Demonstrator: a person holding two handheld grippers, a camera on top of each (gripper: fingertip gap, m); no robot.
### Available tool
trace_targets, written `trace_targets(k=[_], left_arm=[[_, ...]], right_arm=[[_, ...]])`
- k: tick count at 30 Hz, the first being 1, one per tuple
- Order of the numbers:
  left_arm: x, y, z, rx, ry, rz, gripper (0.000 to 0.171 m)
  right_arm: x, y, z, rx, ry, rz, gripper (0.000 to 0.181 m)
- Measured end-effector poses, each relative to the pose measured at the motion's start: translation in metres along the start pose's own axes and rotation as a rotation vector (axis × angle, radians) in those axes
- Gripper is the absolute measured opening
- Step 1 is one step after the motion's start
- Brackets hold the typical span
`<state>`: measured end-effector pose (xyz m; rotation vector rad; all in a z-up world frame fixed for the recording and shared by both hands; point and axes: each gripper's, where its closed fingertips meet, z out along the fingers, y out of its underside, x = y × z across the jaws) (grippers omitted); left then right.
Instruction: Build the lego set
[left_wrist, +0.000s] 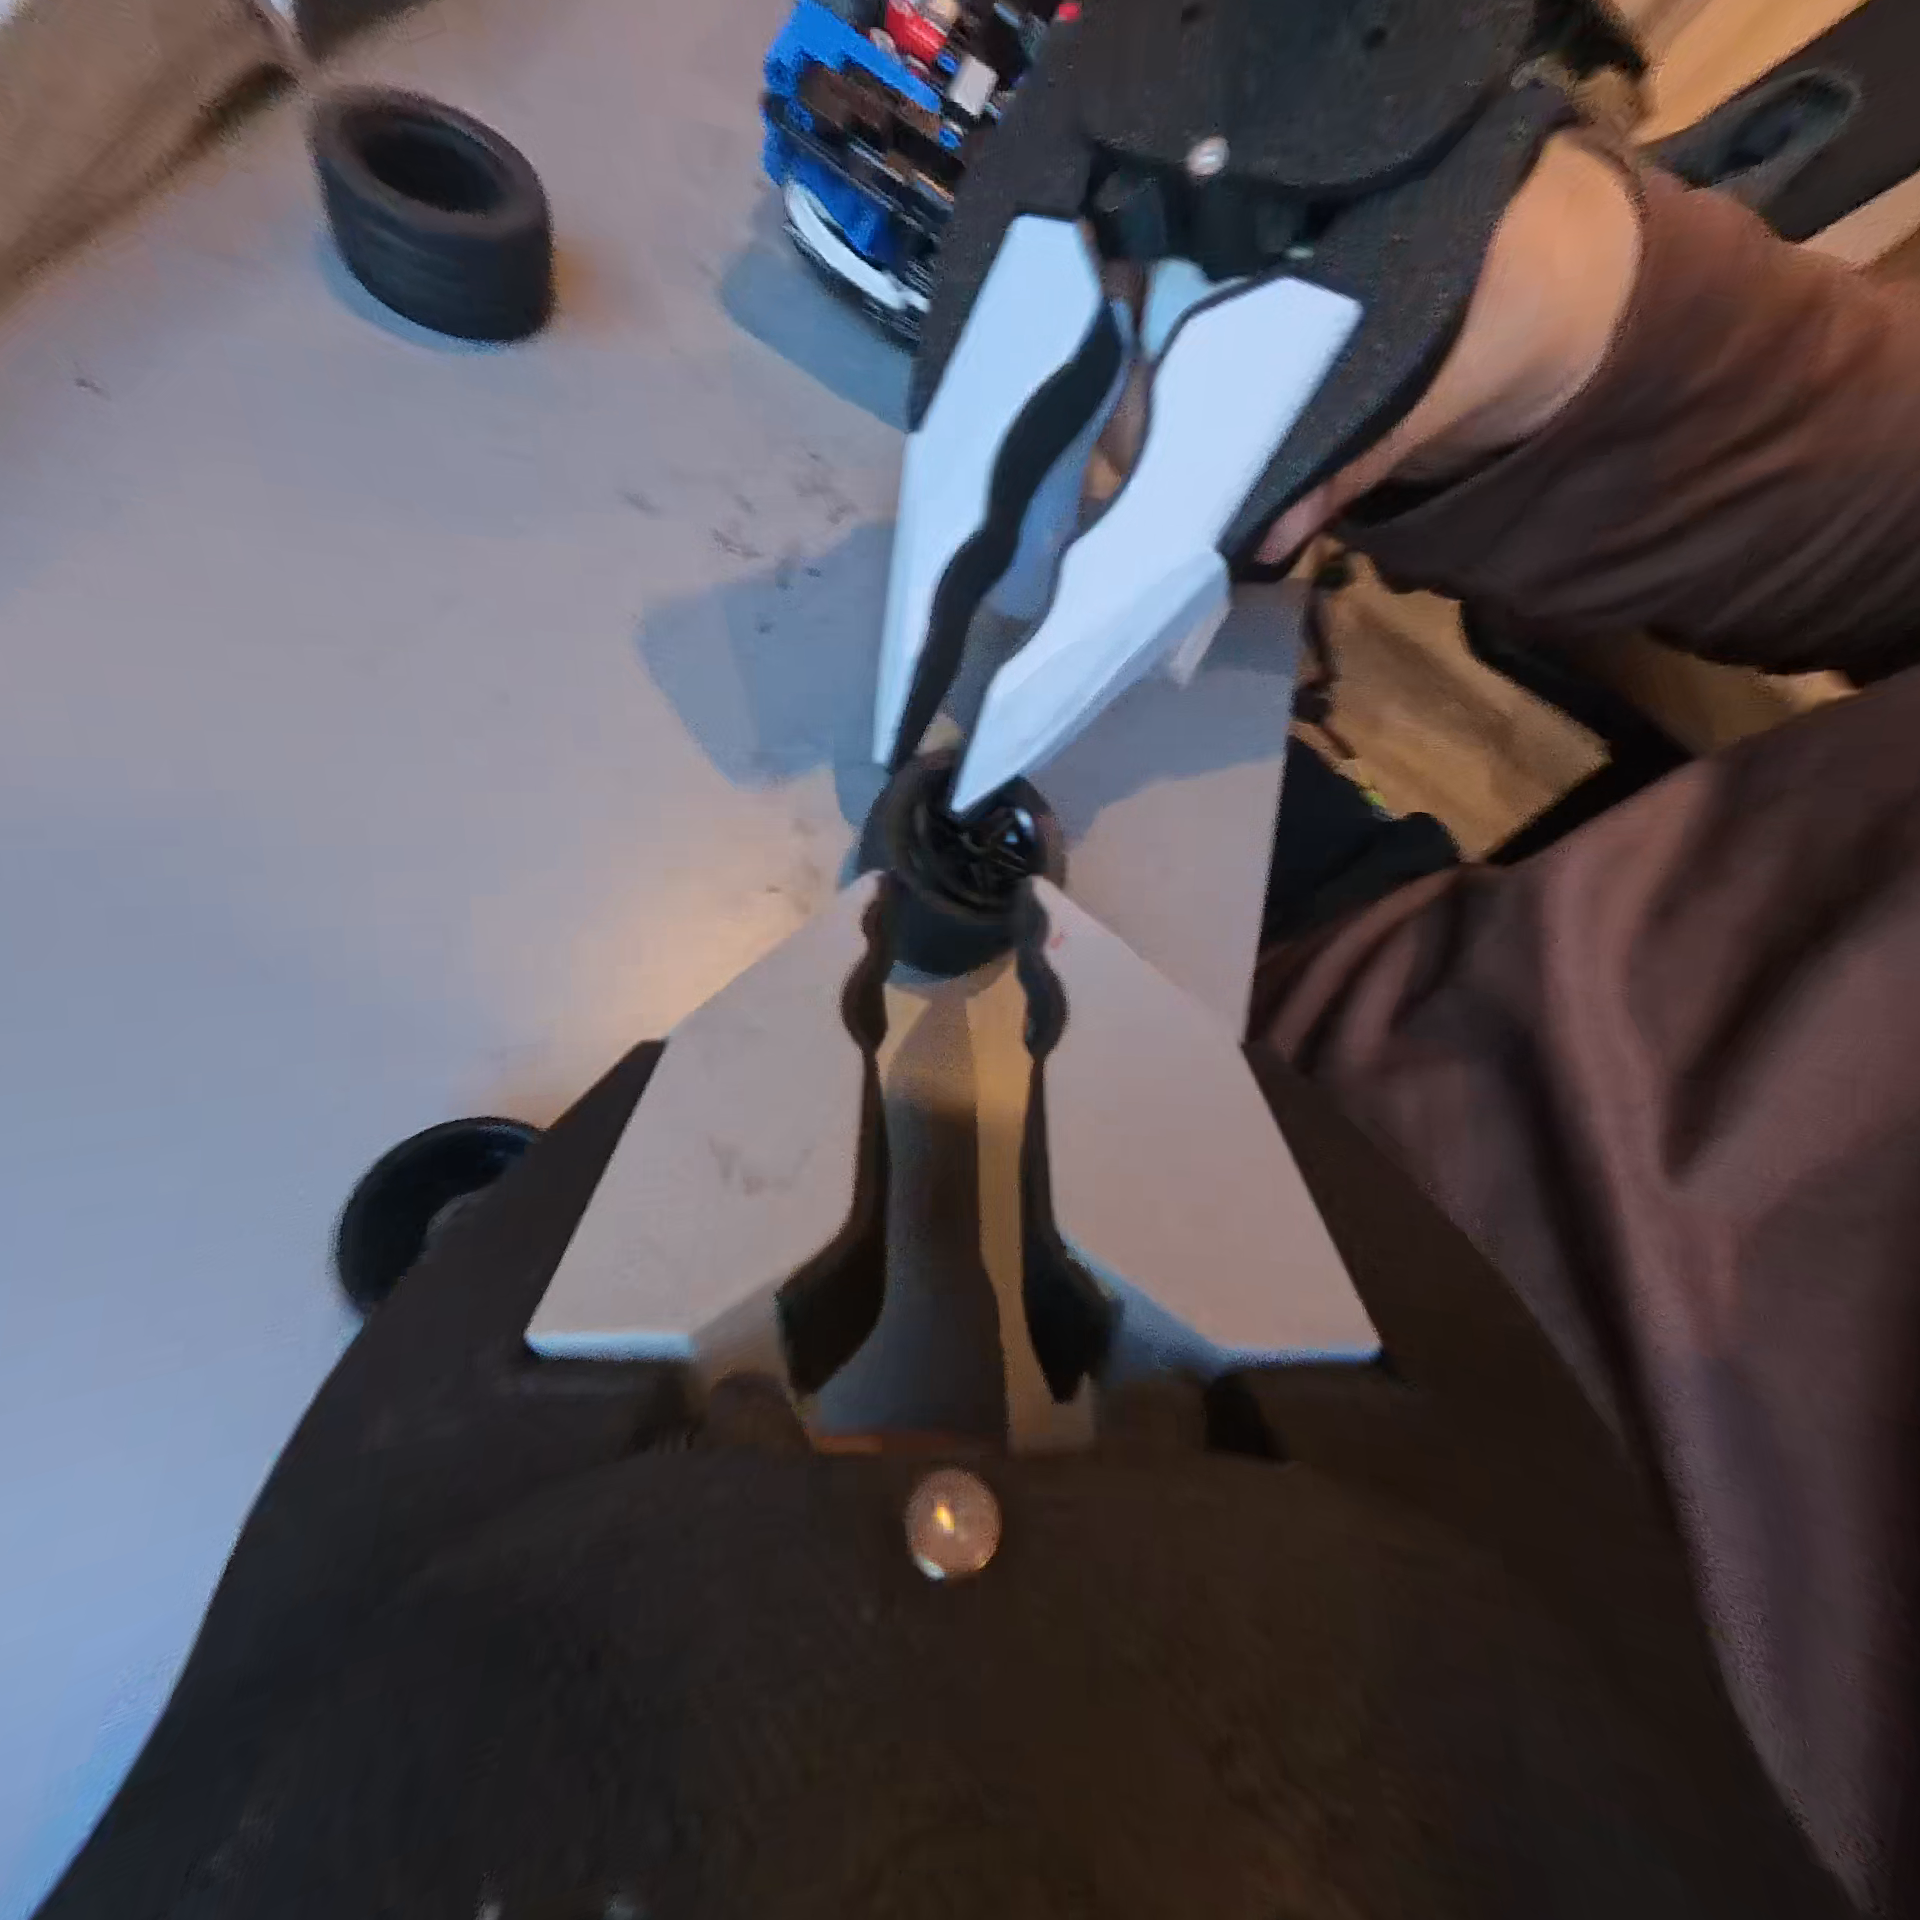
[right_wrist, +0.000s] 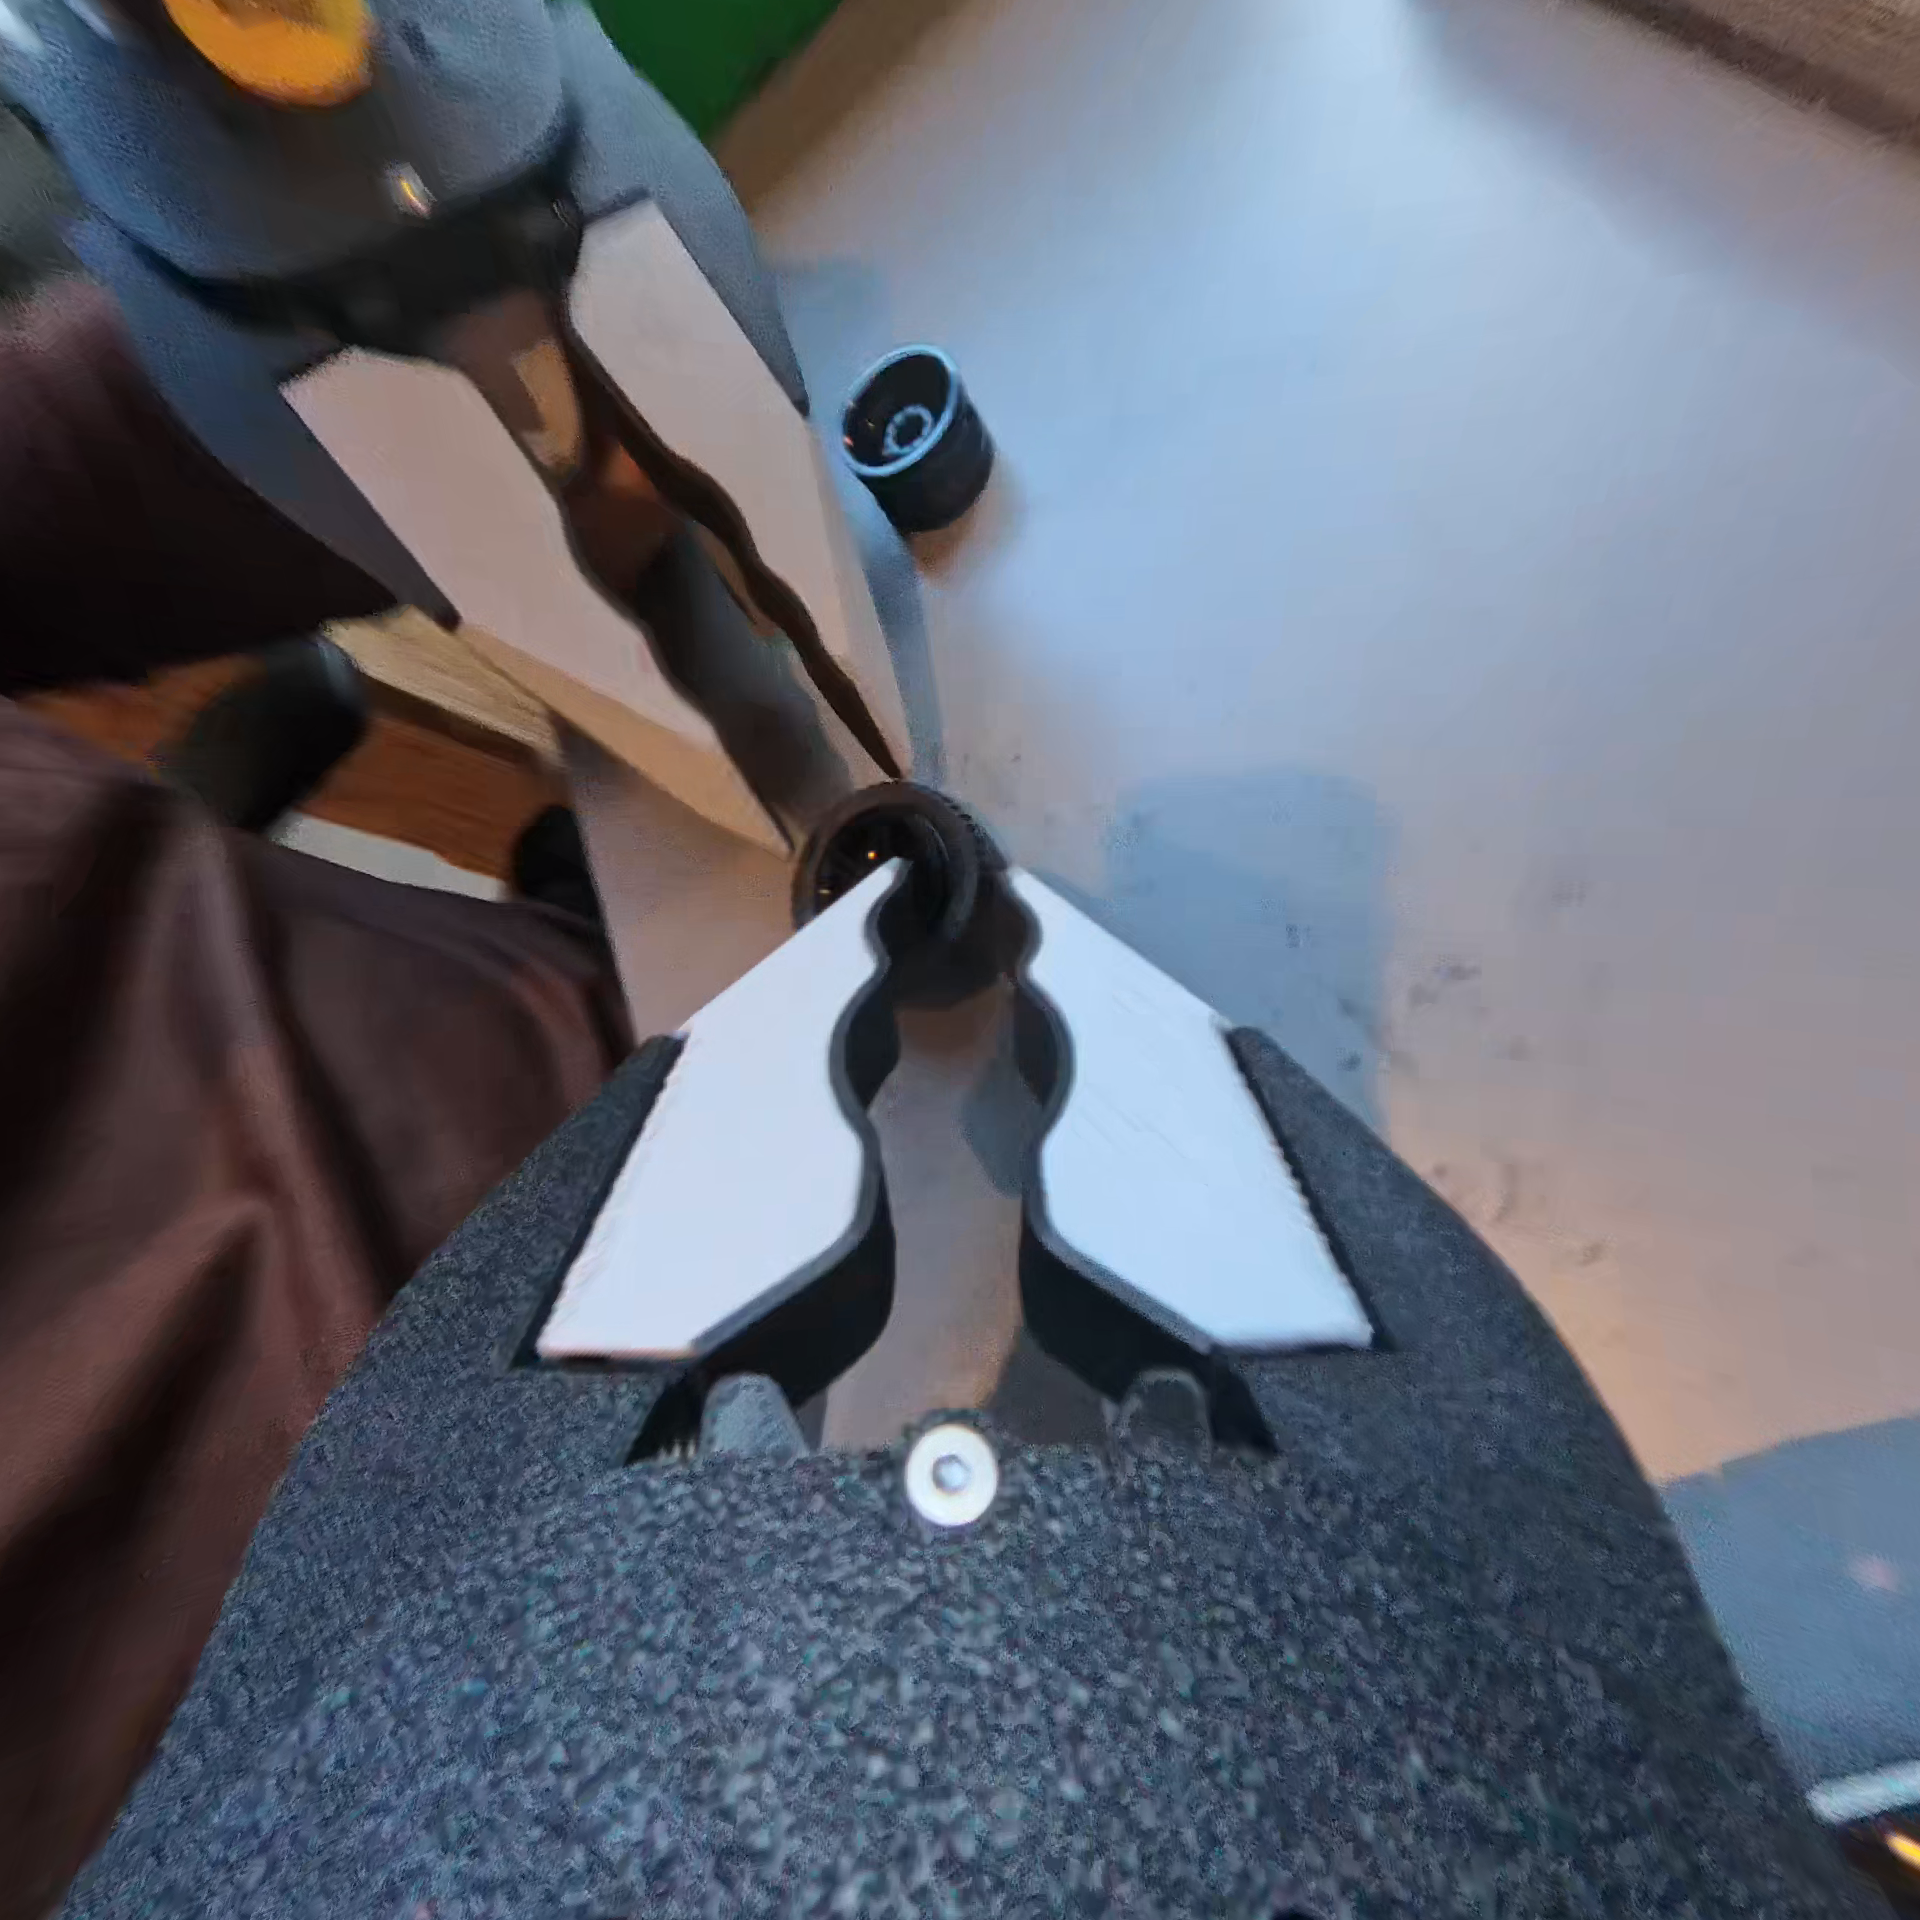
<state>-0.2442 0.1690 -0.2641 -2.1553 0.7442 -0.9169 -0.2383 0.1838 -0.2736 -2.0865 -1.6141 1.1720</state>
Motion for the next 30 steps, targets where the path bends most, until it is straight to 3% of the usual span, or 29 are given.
trace_targets(k=[3, 5, 9, 12, 14, 30], left_arm=[[0.0, -0.004, -0.005, 0.03, -0.114, 0.165, 0.004], [0.002, -0.005, -0.002, 0.031, -0.164, 0.251, 0.005], [0.0, 0.0, 0.003, -0.008, -0.198, 0.28, 0.011], [0.003, -0.006, 0.0, 0.037, -0.187, 0.292, 0.006], [0.001, -0.008, 0.002, 0.037, -0.189, 0.291, 0.005], [0.006, 0.0, 0.016, -0.073, -0.174, 0.357, 0.0]], right_arm=[[0.001, -0.003, -0.001, -0.064, 0.136, -0.201, 0.007], [-0.001, -0.004, -0.002, -0.057, 0.154, -0.259, 0.008], [-0.01, -0.016, -0.015, 0.014, 0.178, -0.377, 0.0], [-0.009, -0.014, -0.012, -0.058, 0.225, -0.449, 0.0], [0.0, -0.006, -0.006, -0.124, 0.254, -0.459, 0.0], [-0.005, 0.005, -0.005, -0.242, 0.2, -0.455, 0.0]])
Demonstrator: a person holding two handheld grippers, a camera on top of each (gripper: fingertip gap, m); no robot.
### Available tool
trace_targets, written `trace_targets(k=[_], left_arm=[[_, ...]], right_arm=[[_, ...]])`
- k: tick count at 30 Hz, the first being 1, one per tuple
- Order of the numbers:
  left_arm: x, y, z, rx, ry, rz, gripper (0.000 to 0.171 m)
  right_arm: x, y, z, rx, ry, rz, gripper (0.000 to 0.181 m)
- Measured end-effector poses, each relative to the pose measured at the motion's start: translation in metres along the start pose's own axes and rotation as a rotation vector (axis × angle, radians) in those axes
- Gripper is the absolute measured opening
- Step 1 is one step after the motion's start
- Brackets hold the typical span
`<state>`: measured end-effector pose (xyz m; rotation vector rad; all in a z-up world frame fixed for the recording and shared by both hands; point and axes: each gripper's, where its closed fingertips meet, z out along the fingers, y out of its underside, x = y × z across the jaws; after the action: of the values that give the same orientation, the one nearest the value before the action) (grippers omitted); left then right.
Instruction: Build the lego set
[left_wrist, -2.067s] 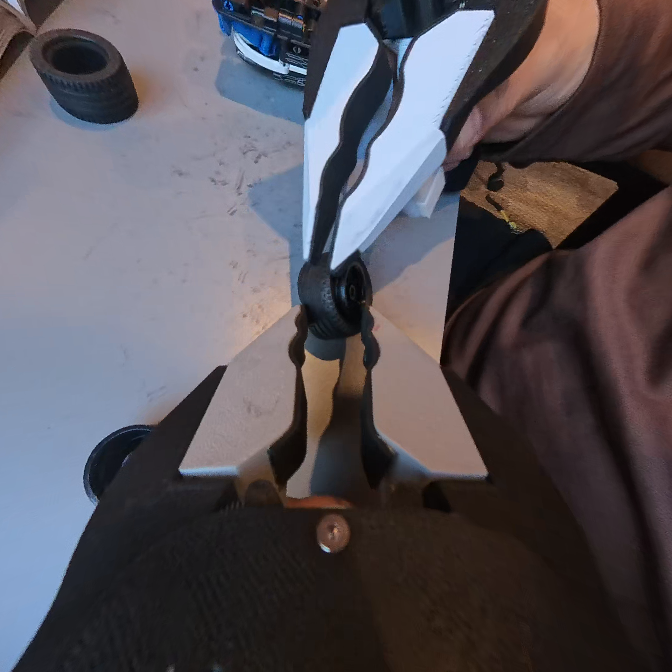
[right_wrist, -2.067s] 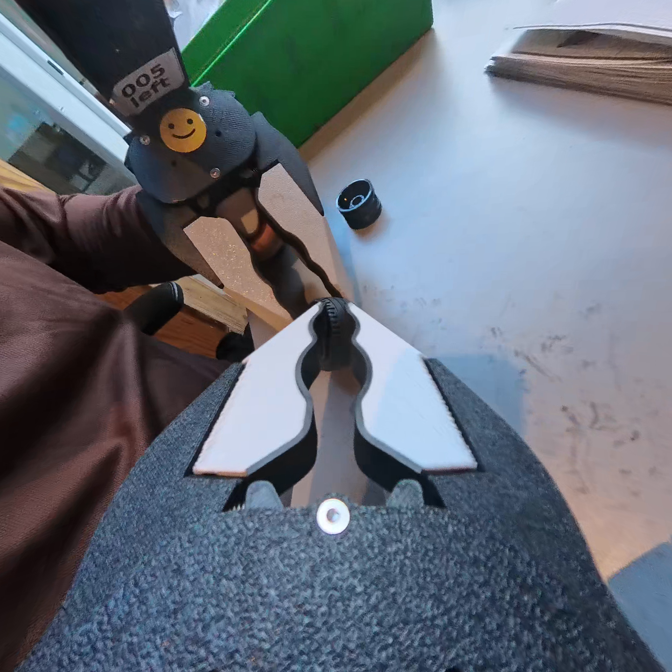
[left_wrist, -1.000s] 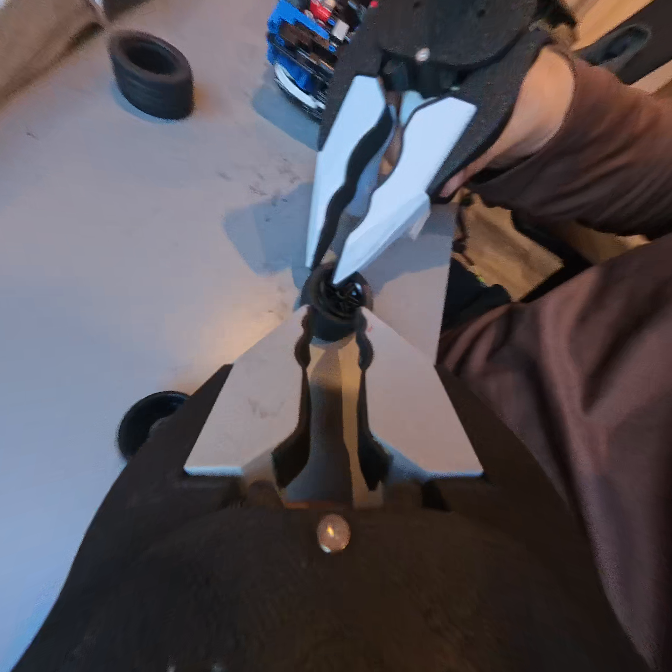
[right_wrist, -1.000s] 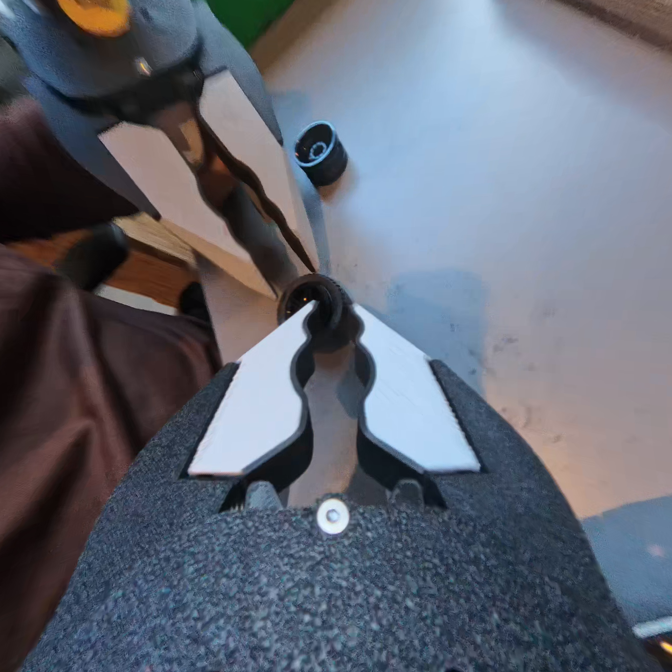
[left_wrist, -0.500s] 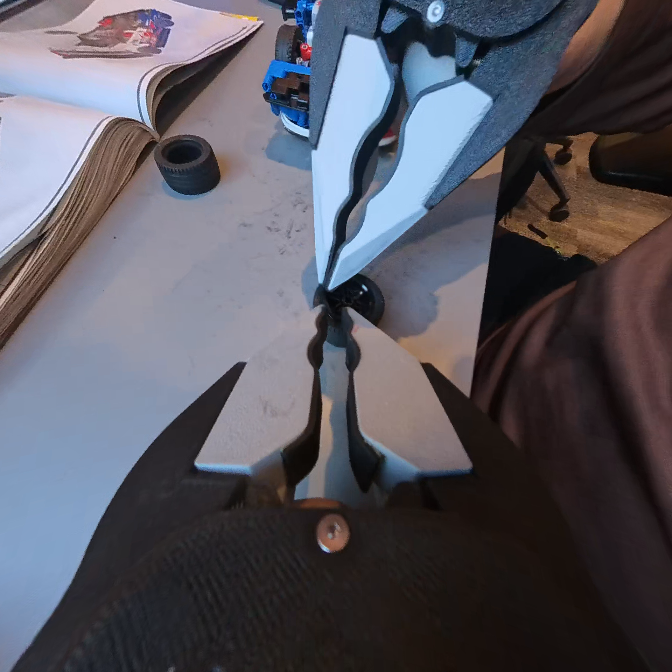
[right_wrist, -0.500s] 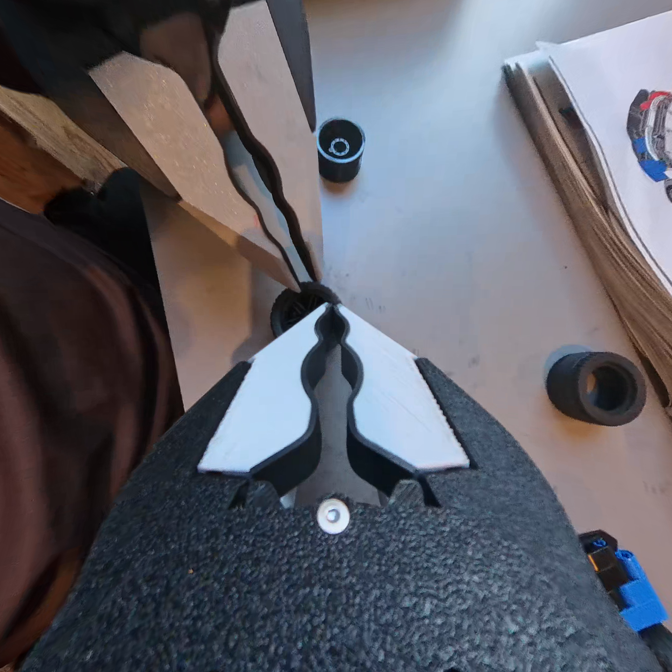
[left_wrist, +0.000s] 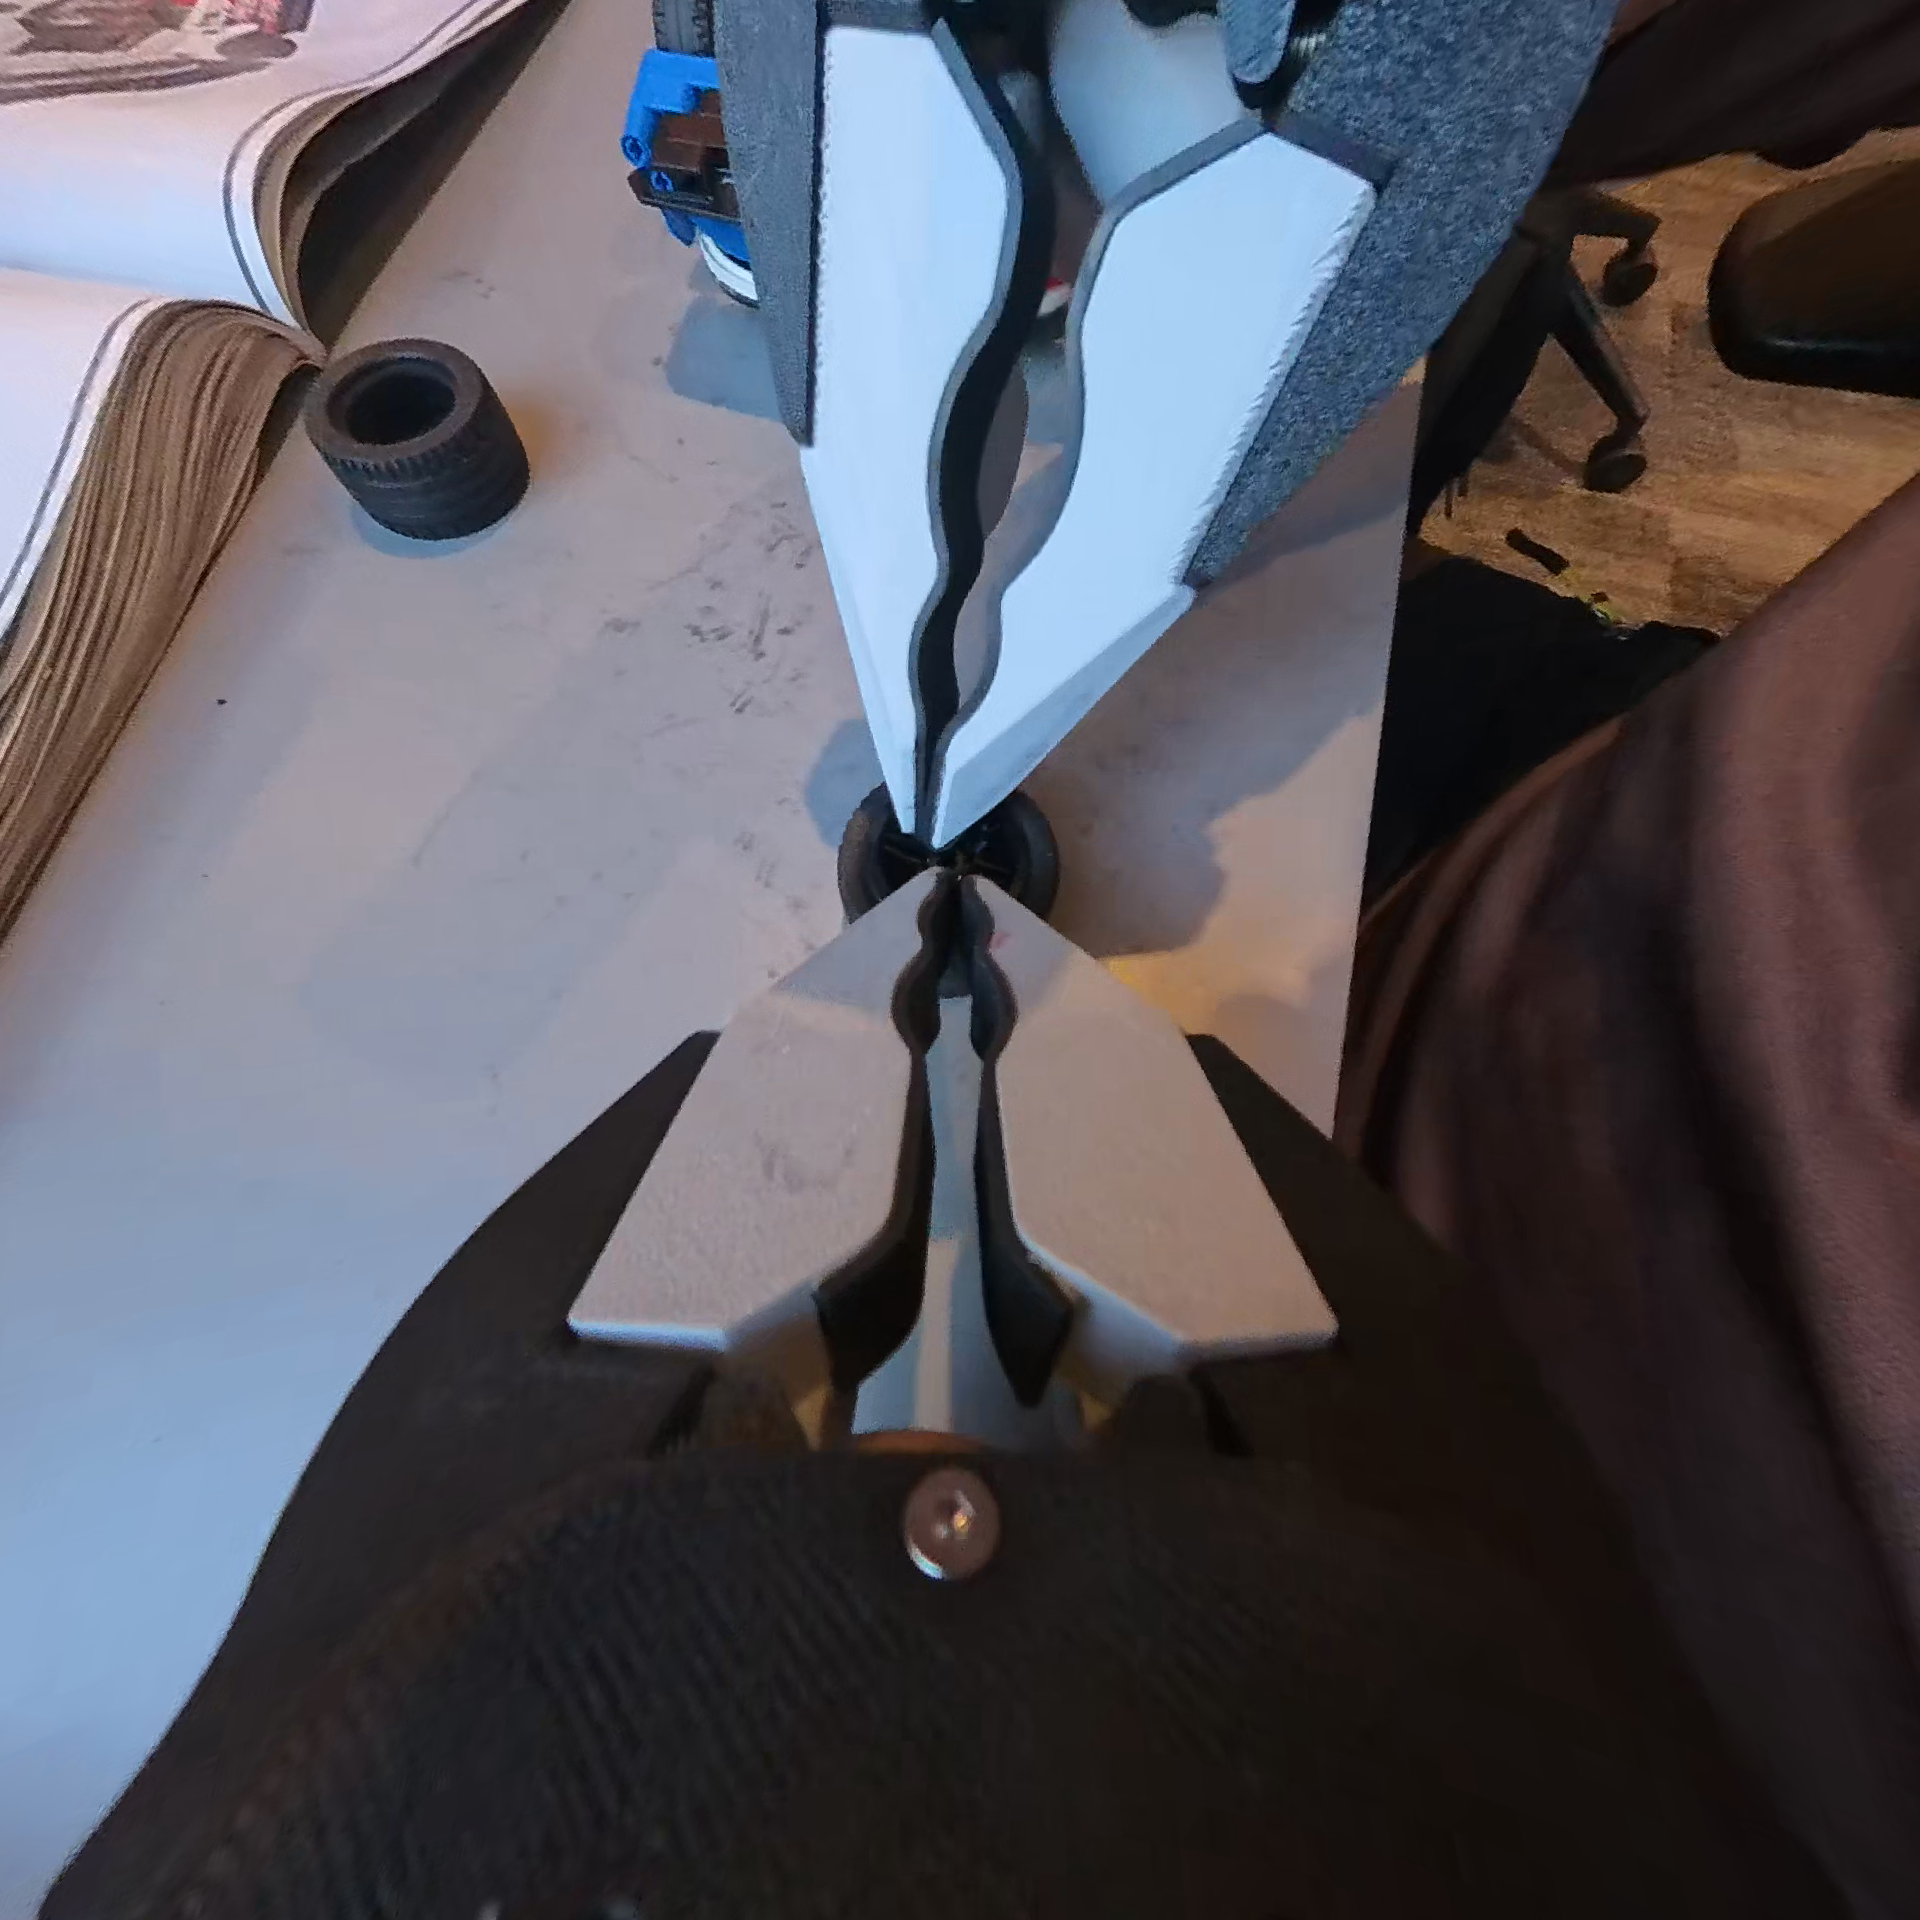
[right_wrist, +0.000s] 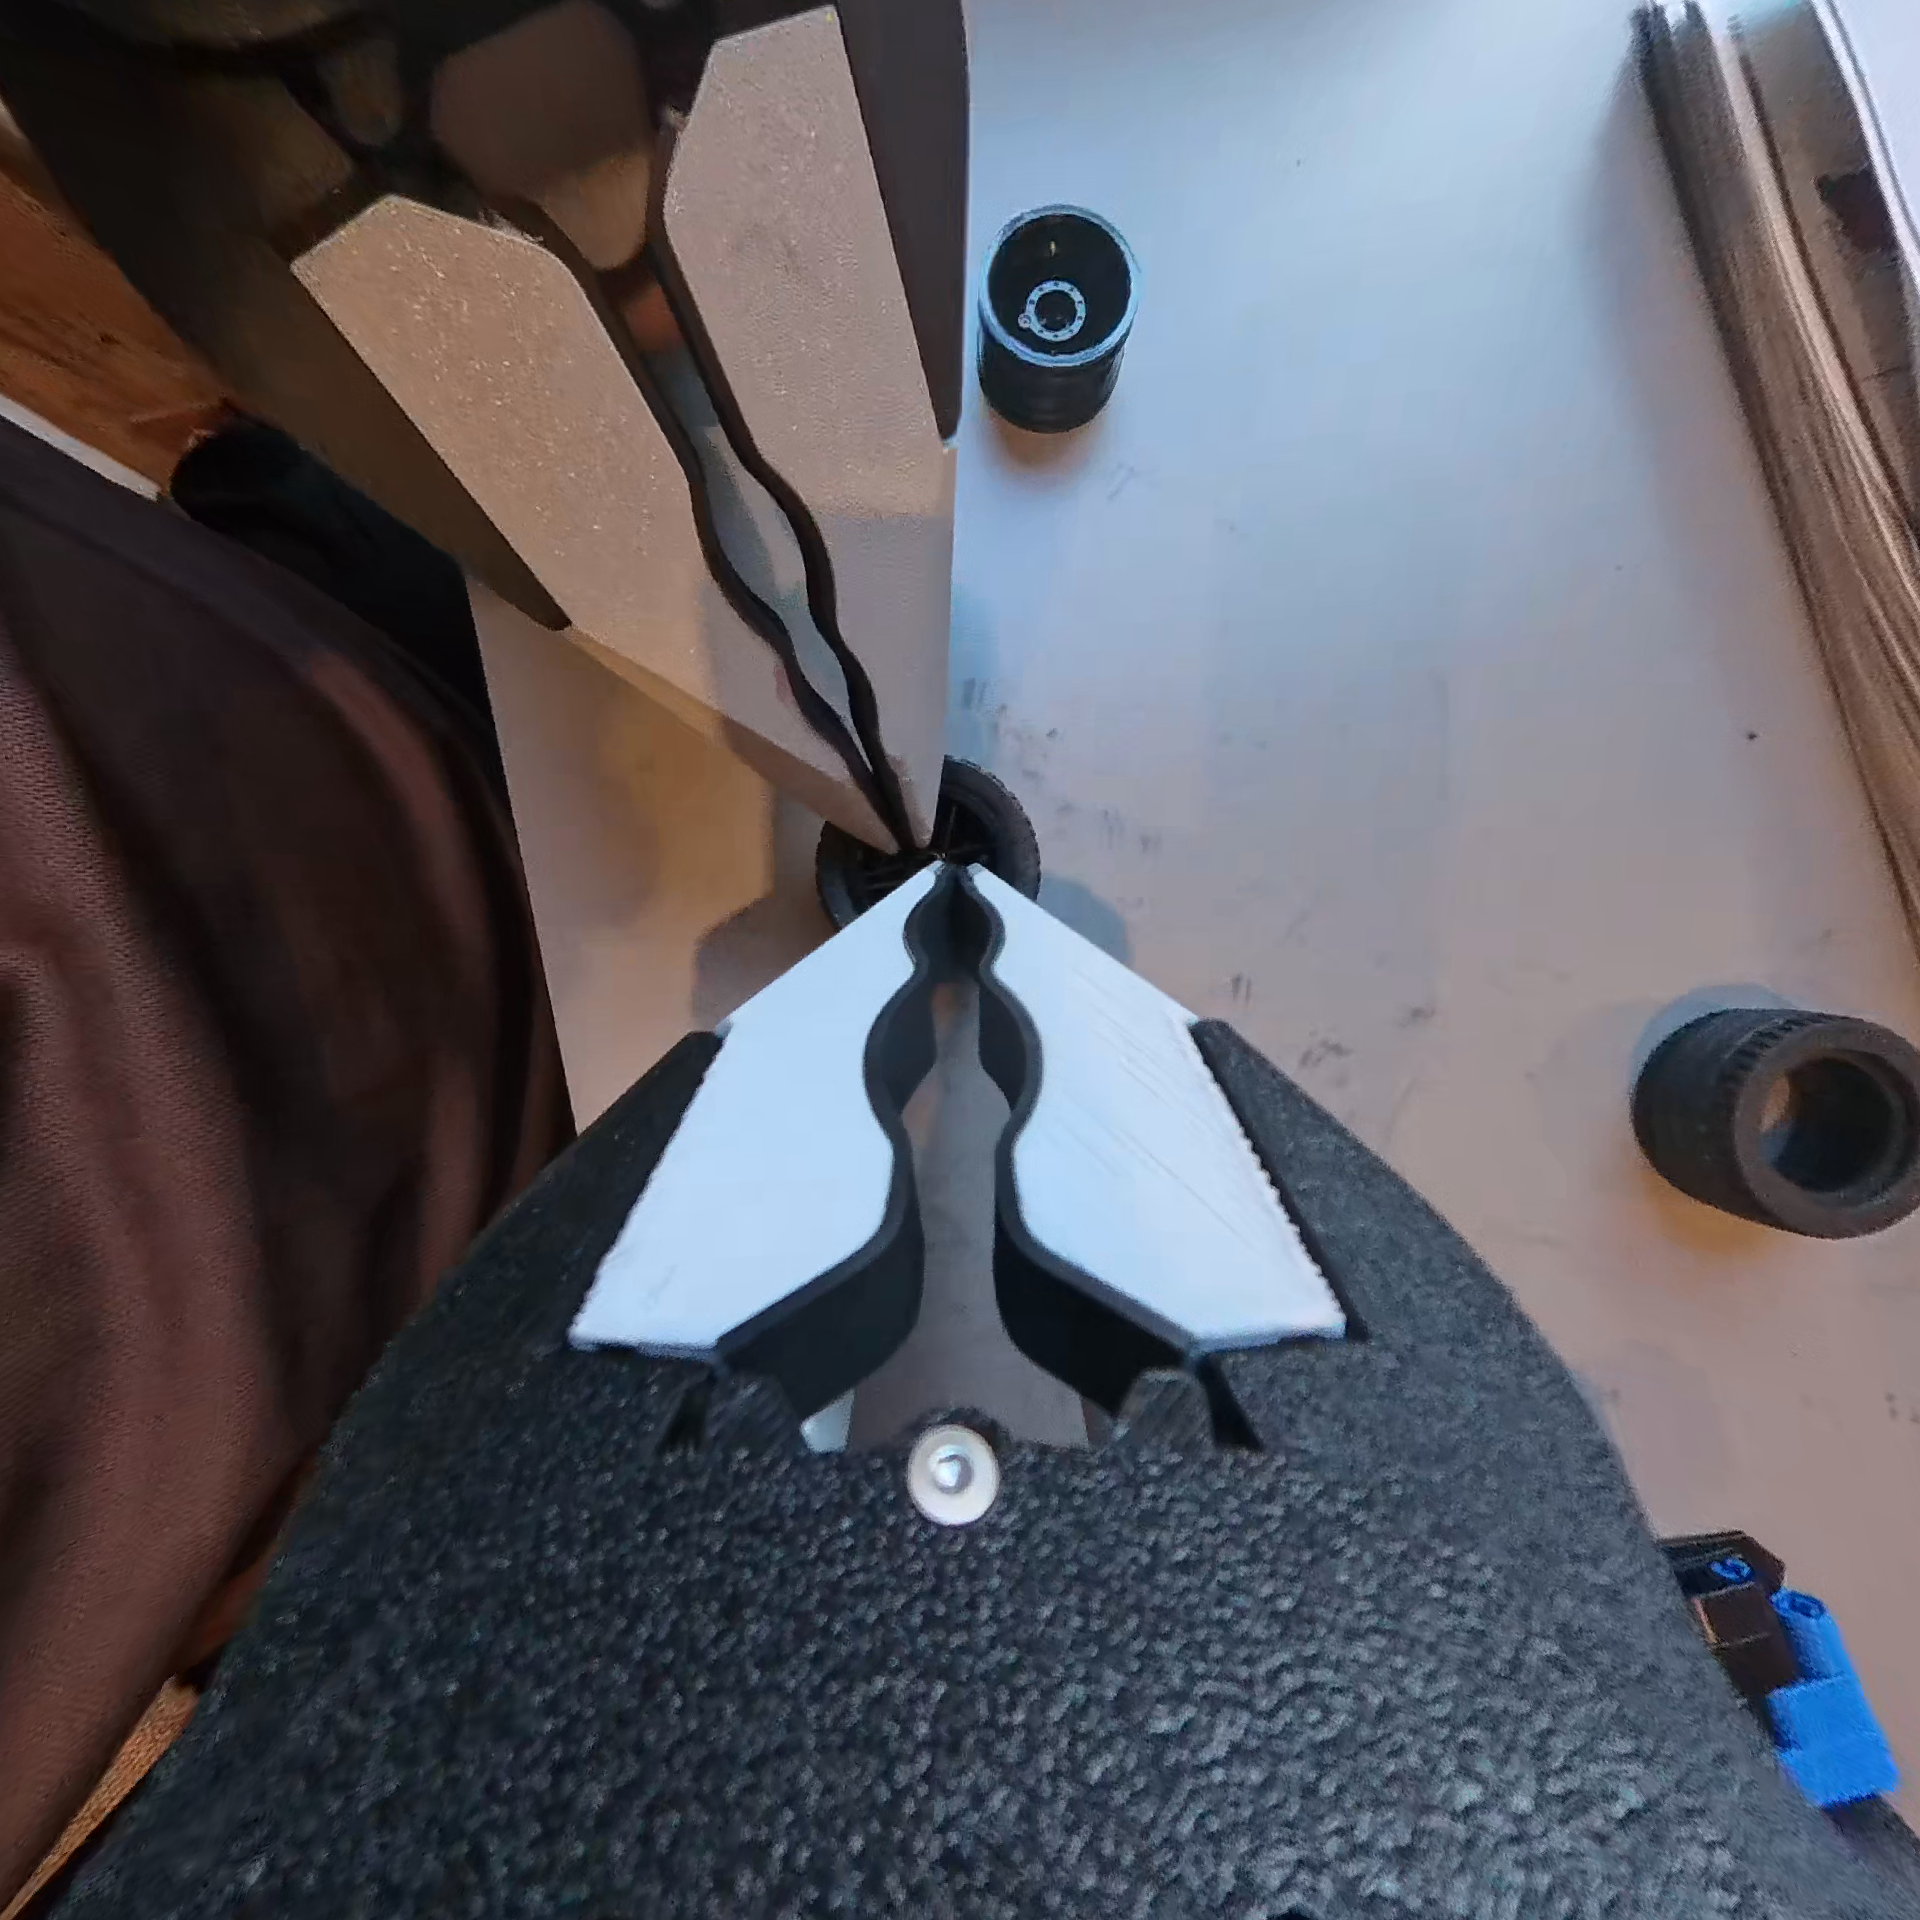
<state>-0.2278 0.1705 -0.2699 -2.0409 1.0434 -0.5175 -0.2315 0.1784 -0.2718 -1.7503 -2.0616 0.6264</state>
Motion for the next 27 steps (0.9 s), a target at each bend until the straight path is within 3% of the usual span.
trace_targets(k=[11, 14, 18, 21, 27], left_arm=[[0.001, -0.002, 0.005, 0.025, 0.02, 0.0, 0.0], [0.005, -0.003, 0.009, 0.016, 0.017, 0.04, 0.0], [0.001, -0.001, 0.001, -0.01, -0.042, 0.08, 0.0], [-0.01, -0.011, -0.021, -0.011, -0.049, 0.082, 0.0], [-0.011, 0.012, -0.014, -0.11, -0.086, 0.075, 0.0]], right_arm=[[0.001, 0.001, 0.004, -0.278, -0.262, 0.069, 0.0], [0.0, 0.001, 0.005, -0.317, -0.275, 0.054, 0.0], [0.001, 0.0, 0.005, -0.241, -0.265, 0.12, 0.0], [-0.002, 0.001, 0.003, -0.17, -0.206, 0.131, 0.0], [0.003, -0.009, -0.008, 0.004, -0.143, 0.157, 0.0]])
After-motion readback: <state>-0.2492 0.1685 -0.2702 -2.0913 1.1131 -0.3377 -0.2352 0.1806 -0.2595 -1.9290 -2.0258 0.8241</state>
